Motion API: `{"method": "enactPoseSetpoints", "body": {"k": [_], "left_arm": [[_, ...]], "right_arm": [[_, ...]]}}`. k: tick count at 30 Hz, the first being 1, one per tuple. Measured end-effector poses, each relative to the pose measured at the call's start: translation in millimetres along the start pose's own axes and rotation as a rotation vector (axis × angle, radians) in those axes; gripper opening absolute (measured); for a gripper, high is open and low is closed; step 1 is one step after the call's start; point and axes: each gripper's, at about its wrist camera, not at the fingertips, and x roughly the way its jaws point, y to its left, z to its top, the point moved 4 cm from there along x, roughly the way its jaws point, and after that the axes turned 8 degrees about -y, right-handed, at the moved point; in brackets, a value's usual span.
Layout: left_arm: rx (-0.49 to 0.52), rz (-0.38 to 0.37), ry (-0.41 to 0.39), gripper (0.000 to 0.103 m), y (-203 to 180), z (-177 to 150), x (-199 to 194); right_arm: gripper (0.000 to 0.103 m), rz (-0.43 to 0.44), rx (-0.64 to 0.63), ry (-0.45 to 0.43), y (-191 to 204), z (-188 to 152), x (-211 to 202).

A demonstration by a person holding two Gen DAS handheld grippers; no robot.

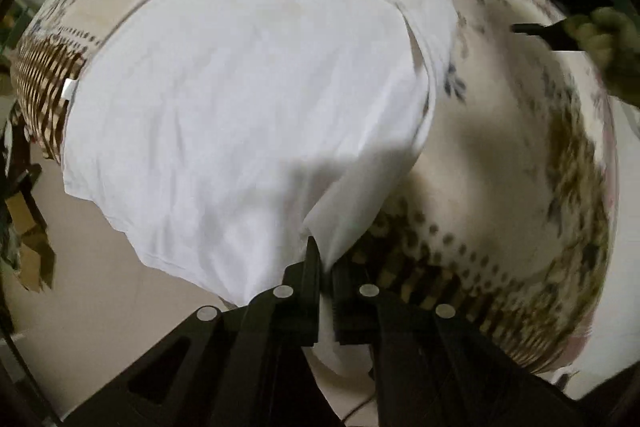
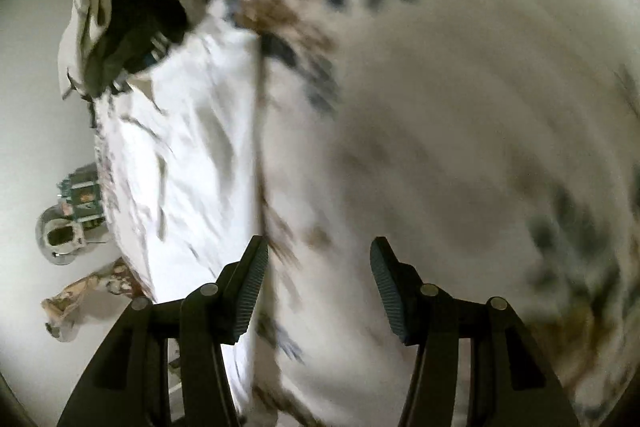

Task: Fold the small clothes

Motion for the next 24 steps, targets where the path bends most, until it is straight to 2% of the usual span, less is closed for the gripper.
{"method": "enactPoseSetpoints", "body": {"k": [4, 9, 10, 12, 18, 24], "left_arm": [[-0.036, 0.005, -0.022, 0.002, 9, 3, -13], [-0.069, -0.031, -0.021, 0.002, 12, 6, -22], [-0.076, -0.054, -0.015, 0.002, 13, 7, -23], [-0.084, -0.098, -0.006, 0.002, 16, 7, -26], [-0.061, -0.171, -0.031, 0.002, 52, 28, -47], [-0.15, -0.218, -0.059, 0.002, 132, 62, -56]], "right_arm": [[0.056, 0.071, 0.05, -0.011, 17, 42, 30], [0.053, 0.162, 0.16, 0.025, 27, 62, 65], [0.035, 0.172, 0.164, 0.025, 31, 62, 68], [0.005, 0.136, 0.137, 0.007, 42, 61, 68], [0.003, 0.066, 0.007, -0.086, 107, 55, 28], [0.003, -0.046, -0.129, -0.158, 213, 53, 13]]}}
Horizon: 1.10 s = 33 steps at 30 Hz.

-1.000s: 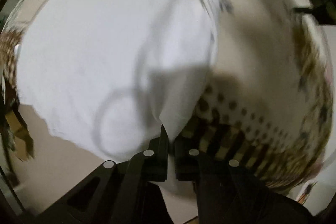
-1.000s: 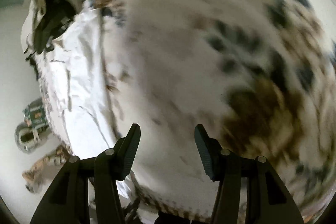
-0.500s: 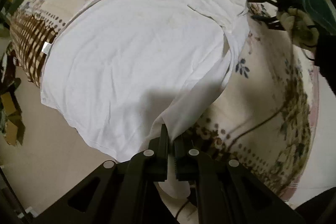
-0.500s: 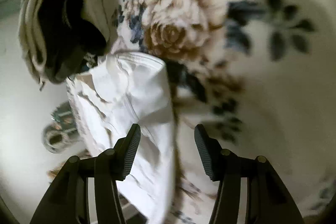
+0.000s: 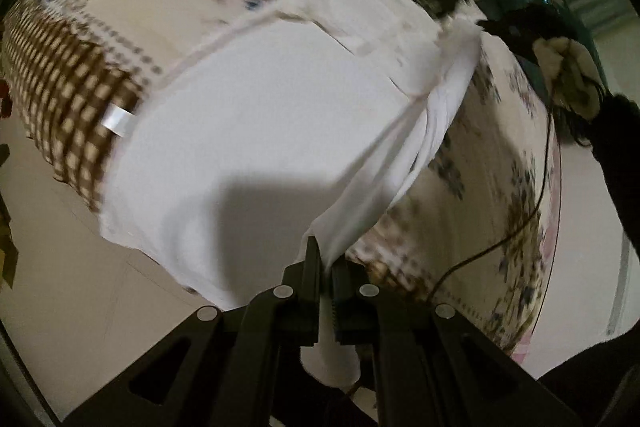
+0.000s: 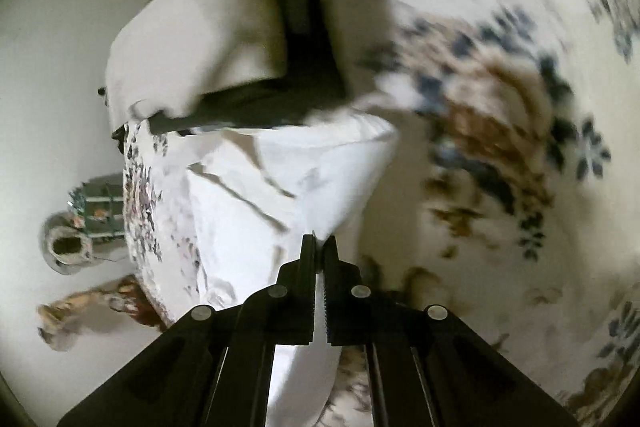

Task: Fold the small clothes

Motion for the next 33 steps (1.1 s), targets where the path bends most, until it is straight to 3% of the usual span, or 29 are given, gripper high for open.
{"method": "enactPoseSetpoints", "body": {"k": [4, 9, 12, 14, 17, 18, 20, 21, 22, 24, 27, 30, 33], "left_arm": [[-0.045, -0.005, -0.02, 0.002, 60, 31, -3], [-0.144, -0.02, -0.008, 0.003, 131, 56, 24], [-0.179, 0.011, 0.021, 0.007, 165, 60, 45], [-0.181, 0.077, 0.066, 0.007, 189, 57, 59], [-0.237, 0.096, 0.098, 0.008, 221, 45, 61], [-0.26, 0.097, 0.097, 0.012, 228, 41, 57], [-0.307, 0.085, 0.093, 0.021, 240, 30, 44], [-0.318, 0.08, 0.089, 0.029, 240, 27, 39], [-0.328, 0.077, 0.082, 0.037, 241, 24, 34], [-0.337, 0.043, 0.059, 0.046, 238, 26, 28], [-0.279, 0.035, 0.044, 0.047, 219, 34, 28], [-0.204, 0.064, 0.062, 0.047, 197, 43, 44], [-0.067, 0.135, 0.059, 0.047, 176, 53, 58]], "right_arm": [[0.003, -0.09, -0.081, -0.03, 77, 9, 26], [0.003, -0.233, -0.18, -0.019, 155, 16, 101], [0.002, -0.3, -0.23, -0.004, 181, 15, 146], [0.002, -0.335, -0.236, 0.007, 190, 15, 170], [0.004, -0.322, -0.189, 0.074, 193, 13, 195], [0.008, -0.295, -0.159, 0.096, 193, 11, 197], [0.026, -0.215, -0.103, 0.116, 193, 2, 188], [0.044, -0.19, -0.092, 0.117, 193, -5, 181], [0.052, -0.172, -0.084, 0.12, 191, -13, 173], [0.052, -0.152, -0.071, 0.143, 182, -37, 154], [0.052, -0.155, -0.078, 0.178, 162, -79, 131], [0.052, -0.187, -0.063, 0.183, 131, -117, 107], [0.052, -0.207, 0.021, 0.194, 93, -144, 96]]}}
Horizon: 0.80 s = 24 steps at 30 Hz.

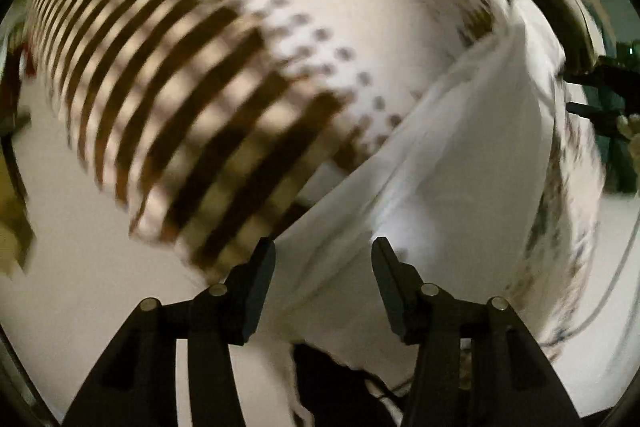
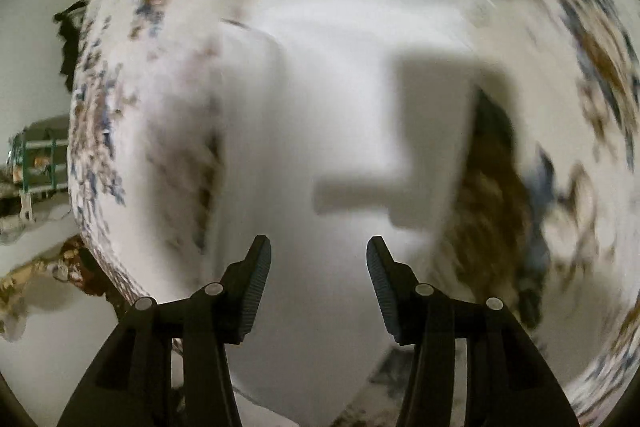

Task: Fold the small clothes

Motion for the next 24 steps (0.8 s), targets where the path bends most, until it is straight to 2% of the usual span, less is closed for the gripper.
{"method": "enactPoseSetpoints", "body": {"k": [2, 3, 5, 7, 9, 12, 14, 15, 16, 18, 20, 21, 24], "left_arm": [[0.079, 0.122, -0.002, 0.048, -6, 7, 12], [0.083, 0.166, 0.005, 0.049, 2, 10, 16], [-0.005, 0.252, 0.015, 0.049, 34, 18, 19], [-0.096, 0.271, 0.004, 0.049, 62, 27, 11], [-0.116, 0.294, 0.0, 0.047, 74, 34, 0], [-0.087, 0.146, -0.035, 0.047, 50, 53, -17], [-0.003, 0.009, -0.03, 0.047, 3, 67, -15], [0.027, -0.034, -0.027, 0.048, -15, 69, -12], [0.077, -0.068, -0.017, 0.048, -43, 72, -2], [0.158, -0.069, -0.005, 0.048, -76, 79, 18], [0.25, 0.049, -0.021, 0.048, -91, 89, 43], [0.244, 0.079, -0.026, 0.049, -89, 97, 50], [0.154, 0.207, -0.056, 0.05, -44, 120, 50]], "right_arm": [[0.052, -0.026, 0.056, 0.012, -26, -14, 6], [0.052, -0.037, 0.087, 0.012, -39, -20, 9], [0.052, -0.029, 0.132, 0.005, -57, -30, 9], [0.052, -0.012, 0.159, -0.006, -70, -37, 5], [0.052, 0.007, 0.185, -0.012, -80, -45, 5], [0.052, 0.041, 0.215, -0.007, -91, -56, 7], [0.052, 0.048, 0.224, -0.003, -96, -64, 11], [0.052, 0.047, 0.227, 0.006, -97, -64, 14], [0.052, 0.043, 0.231, 0.015, -98, -68, 18], [0.052, 0.036, 0.239, 0.028, -93, -74, 26], [0.052, 0.054, 0.245, 0.034, -92, -80, 30], [0.052, 0.07, 0.25, 0.034, -92, -83, 31], [0.052, 0.094, 0.257, 0.049, -97, -98, 30]]}}
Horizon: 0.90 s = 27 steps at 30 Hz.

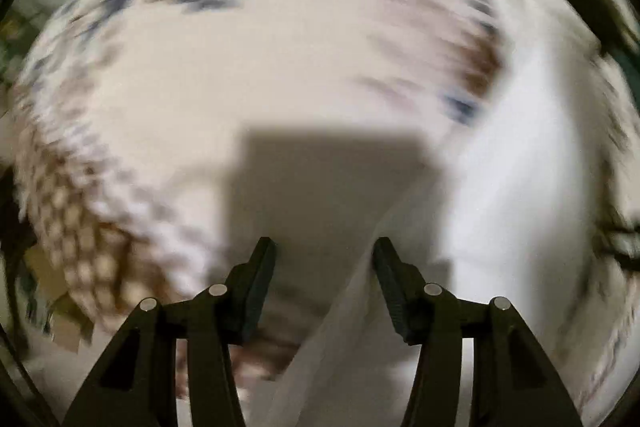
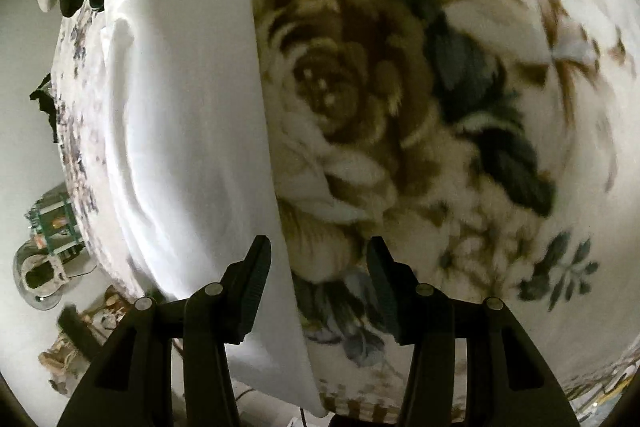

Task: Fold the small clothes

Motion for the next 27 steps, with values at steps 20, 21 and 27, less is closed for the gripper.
{"method": "enactPoseSetpoints", "body": {"k": [20, 21, 27], "left_arm": [[0.153, -0.261, 0.216, 0.048, 83, -129, -38], [0.146, -0.28, 0.191, 0.048, 90, -123, -46], [0.222, -0.284, 0.172, 0.048, 120, -109, -45]], "right_arm": [[0.052, 0.11, 0.255, 0.256, -23, -302, 80], [0.052, 0.12, 0.282, 0.233, -22, -309, 76], [0.052, 0.106, 0.344, 0.141, -16, -343, 72]]}}
